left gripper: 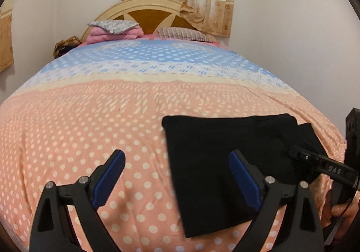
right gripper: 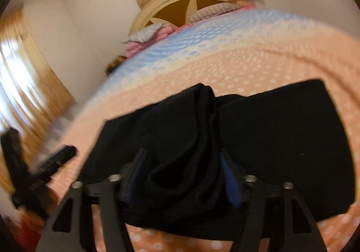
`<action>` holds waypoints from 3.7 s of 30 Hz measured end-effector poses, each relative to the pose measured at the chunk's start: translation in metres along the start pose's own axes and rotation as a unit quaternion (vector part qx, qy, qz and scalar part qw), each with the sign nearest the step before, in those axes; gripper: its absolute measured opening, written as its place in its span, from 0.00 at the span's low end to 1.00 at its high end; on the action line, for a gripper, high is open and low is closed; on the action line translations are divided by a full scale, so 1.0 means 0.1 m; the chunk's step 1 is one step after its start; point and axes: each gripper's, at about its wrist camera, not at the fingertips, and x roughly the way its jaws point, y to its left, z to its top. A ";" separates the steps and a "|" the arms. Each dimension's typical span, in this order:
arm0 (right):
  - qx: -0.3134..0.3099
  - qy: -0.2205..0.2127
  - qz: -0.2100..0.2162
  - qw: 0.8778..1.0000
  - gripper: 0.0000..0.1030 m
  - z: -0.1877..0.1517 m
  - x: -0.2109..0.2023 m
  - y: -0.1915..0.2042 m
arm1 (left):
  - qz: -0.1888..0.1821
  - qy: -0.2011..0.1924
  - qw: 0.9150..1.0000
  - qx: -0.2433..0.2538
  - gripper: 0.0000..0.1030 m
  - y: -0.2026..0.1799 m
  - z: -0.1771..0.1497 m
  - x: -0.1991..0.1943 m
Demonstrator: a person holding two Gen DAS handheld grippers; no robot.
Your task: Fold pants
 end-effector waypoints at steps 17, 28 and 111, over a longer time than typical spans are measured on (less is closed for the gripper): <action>-0.117 -0.108 -0.068 0.985 0.18 0.42 -0.85 0.10 | -0.003 -0.006 1.000 -0.017 0.93 0.17 0.13 0.12; 0.008 -0.003 -0.096 0.995 0.32 0.17 -0.47 -0.95 | 0.013 0.023 0.999 0.028 0.93 -0.11 0.05 0.34; -0.016 -0.053 -0.169 0.984 0.28 0.05 -0.42 -0.67 | -0.049 0.086 0.995 0.015 0.17 -0.74 0.05 0.54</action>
